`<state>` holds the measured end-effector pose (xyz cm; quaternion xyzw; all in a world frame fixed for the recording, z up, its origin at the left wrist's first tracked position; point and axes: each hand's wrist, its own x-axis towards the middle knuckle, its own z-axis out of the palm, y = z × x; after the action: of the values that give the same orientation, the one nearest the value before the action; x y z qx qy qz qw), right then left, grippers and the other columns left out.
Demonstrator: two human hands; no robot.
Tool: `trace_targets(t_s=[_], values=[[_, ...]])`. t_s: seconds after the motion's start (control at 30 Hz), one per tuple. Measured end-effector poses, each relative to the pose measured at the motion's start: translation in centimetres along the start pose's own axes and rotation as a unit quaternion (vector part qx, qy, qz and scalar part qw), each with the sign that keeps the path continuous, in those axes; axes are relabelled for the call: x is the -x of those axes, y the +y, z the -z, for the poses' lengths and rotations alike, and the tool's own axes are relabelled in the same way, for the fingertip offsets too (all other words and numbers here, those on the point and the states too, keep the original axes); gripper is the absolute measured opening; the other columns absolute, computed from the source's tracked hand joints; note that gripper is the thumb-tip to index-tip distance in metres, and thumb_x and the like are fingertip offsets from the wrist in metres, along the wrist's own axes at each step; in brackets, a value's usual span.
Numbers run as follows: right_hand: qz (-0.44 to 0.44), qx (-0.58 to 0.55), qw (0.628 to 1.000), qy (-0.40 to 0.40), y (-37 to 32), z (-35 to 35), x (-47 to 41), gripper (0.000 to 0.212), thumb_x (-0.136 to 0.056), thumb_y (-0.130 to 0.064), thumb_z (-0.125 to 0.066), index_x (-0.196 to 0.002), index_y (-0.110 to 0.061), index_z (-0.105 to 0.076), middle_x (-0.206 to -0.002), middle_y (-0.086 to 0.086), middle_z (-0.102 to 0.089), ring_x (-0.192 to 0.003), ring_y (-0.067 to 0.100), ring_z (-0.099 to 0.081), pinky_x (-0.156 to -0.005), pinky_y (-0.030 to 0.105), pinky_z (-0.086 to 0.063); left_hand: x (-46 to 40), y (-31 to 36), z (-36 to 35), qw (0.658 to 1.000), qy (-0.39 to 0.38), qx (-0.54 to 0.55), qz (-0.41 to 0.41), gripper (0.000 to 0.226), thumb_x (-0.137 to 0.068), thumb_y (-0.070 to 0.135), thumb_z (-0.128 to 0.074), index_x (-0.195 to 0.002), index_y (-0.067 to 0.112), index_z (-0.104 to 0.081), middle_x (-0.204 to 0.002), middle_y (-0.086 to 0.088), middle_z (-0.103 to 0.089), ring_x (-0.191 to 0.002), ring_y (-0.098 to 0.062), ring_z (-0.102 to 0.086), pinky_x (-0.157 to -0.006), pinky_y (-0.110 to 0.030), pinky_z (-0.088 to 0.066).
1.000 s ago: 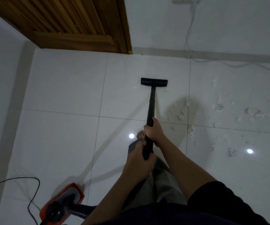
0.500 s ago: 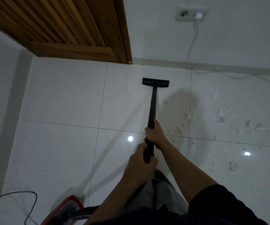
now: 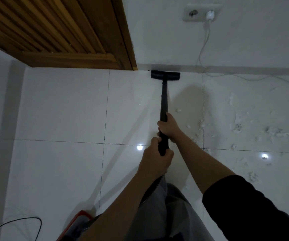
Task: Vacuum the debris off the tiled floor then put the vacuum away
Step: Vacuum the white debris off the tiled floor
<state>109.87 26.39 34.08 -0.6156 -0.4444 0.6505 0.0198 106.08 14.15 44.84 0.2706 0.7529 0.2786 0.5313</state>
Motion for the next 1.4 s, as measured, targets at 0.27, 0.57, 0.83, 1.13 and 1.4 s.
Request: trace_targets(t_s=[0.27, 0.57, 0.83, 1.13, 1.4], values=[[0.013, 0.027, 1.0, 0.008, -0.6, 1.0, -0.6, 0.016, -0.091, 0.0, -0.048, -0.1, -0.012, -0.041, -0.079, 0.011, -0.048, -0.052, 0.02, -0.052, -0.055, 0.034, -0.052, -0.8, 0.6, -0.7, 1.0, -0.001, -0.022, -0.011, 0.022, -0.091, 0.018, -0.056, -0.108, 0.021, -0.042, -0.065, 0.005, -0.052, -0.042, 0.0, -0.049, -0.046, -0.015, -0.041], [0.011, -0.006, 1.0, 0.015, 0.2, 2.2, 0.1, 0.032, -0.093, 0.002, -0.048, -0.124, -0.003, -0.044, -0.086, 0.015, -0.05, -0.061, 0.024, -0.053, -0.071, 0.045, -0.055, -0.3, 1.0, -2.3, 0.999, 0.012, -0.027, -0.027, 0.023, -0.091, 0.017, -0.057, -0.11, 0.016, -0.044, -0.065, 0.007, -0.051, -0.045, 0.007, -0.05, -0.045, -0.01, -0.038], [0.003, -0.025, 1.0, 0.016, 2.1, 4.0, 2.0, 0.035, -0.093, 0.002, -0.047, -0.128, 0.0, -0.042, -0.084, 0.015, -0.049, -0.053, 0.021, -0.052, -0.056, 0.036, -0.052, 1.5, 0.6, -4.3, 0.999, 0.003, -0.031, -0.028, 0.031, -0.088, 0.027, -0.057, -0.115, 0.017, -0.045, -0.068, 0.007, -0.055, -0.055, -0.008, -0.052, -0.059, -0.029, -0.049], [0.009, -0.031, 0.999, 0.017, 5.4, 8.1, 3.0, 0.041, -0.093, 0.002, -0.047, -0.134, 0.003, -0.039, -0.089, 0.017, -0.049, -0.058, 0.023, -0.052, -0.062, 0.039, -0.053, 3.3, 1.2, -9.1, 1.0, -0.018, -0.015, -0.006, 0.024, -0.091, 0.021, -0.055, -0.111, 0.023, -0.041, -0.074, -0.002, -0.061, -0.059, -0.015, -0.06, -0.059, -0.03, -0.054], [0.031, -0.028, 0.999, 0.019, 6.3, 13.2, 1.9, 0.037, -0.094, 0.003, -0.046, -0.13, 0.002, -0.039, -0.08, 0.015, -0.048, -0.049, 0.019, -0.052, -0.048, 0.032, -0.049, 1.9, 2.3, -14.0, 1.0, -0.014, -0.025, -0.003, 0.029, -0.09, 0.023, -0.054, -0.117, 0.018, -0.044, -0.077, -0.003, -0.061, -0.055, -0.014, -0.059, -0.051, -0.027, -0.05]])
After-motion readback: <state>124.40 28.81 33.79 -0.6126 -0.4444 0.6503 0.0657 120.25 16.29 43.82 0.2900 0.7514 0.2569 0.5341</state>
